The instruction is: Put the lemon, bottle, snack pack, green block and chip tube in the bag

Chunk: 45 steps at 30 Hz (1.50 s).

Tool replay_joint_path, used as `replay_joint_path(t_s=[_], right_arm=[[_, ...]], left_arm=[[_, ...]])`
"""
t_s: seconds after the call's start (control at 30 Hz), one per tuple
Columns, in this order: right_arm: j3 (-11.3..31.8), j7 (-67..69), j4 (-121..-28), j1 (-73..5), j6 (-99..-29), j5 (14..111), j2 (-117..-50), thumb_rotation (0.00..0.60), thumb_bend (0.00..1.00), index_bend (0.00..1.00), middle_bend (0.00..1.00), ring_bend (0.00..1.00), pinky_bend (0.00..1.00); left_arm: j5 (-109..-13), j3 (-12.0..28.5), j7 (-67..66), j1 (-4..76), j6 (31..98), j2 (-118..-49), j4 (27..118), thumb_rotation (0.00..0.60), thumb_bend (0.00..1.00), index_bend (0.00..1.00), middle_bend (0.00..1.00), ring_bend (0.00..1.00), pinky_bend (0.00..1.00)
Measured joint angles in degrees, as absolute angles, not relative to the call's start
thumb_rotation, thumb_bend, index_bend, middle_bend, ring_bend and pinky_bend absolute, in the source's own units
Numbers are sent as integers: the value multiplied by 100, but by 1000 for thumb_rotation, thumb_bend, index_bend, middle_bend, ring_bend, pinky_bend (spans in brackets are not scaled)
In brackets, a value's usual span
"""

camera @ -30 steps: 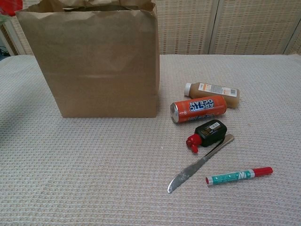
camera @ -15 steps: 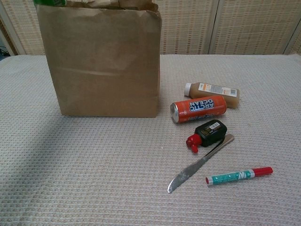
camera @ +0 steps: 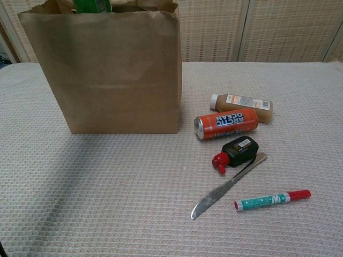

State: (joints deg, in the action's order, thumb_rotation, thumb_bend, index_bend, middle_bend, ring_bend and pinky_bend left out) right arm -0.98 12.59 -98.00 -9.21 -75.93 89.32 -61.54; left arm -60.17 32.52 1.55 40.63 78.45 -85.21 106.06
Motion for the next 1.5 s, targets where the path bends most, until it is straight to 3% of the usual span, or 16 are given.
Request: replay_joint_path(t_s=[0.1,0.2,0.3,0.7,0.9,1.1,1.3,1.5], right_arm=[[-102,1245,-9798,-915,-7610,8944,-6157,600,26,0,0,0,0],[-96,1235,-9798,-912,-7618,8938,-6161,600,26,0,0,0,0],[-93,1225,-9797,-915,-7611,8929,-6166,600,25,0,0,0,0],[-89,1237,-9784,-909,-7635,8935,-6164,600,25,0,0,0,0],[-81,1231,-9769,-893,-7669,8928,-6169,600,25,0,0,0,0],[-83,1184,-9755,-886,-7687,8943,-6181,600,25,0,0,0,0],[-76,1070,-9724,-871,-7711,8930,-6212,600,24,0,0,0,0],[-76,911,-9689,-866,-7723,8934,-6245,600,25,0,0,0,0]], left_arm=[[-6195,2985,230,4068,7445,-8406,10507,600,467,316,285,264,396],[-6344,2678,297,4080,6983,-8248,10430,600,389,111,72,69,237],[-6378,2508,345,4112,6668,-8082,10420,600,357,23,1,7,163],[-6211,2419,309,4142,6501,-7877,10579,600,355,20,0,0,142],[-6498,2351,408,3889,6878,-7741,10702,600,450,101,6,16,164],[-7412,2097,753,3315,7643,-7412,10661,600,460,120,21,22,169],[-8356,1345,976,2471,8316,-6970,10382,600,459,120,22,22,165],[-9057,431,776,1768,8739,-6736,9486,600,452,116,15,22,124]])
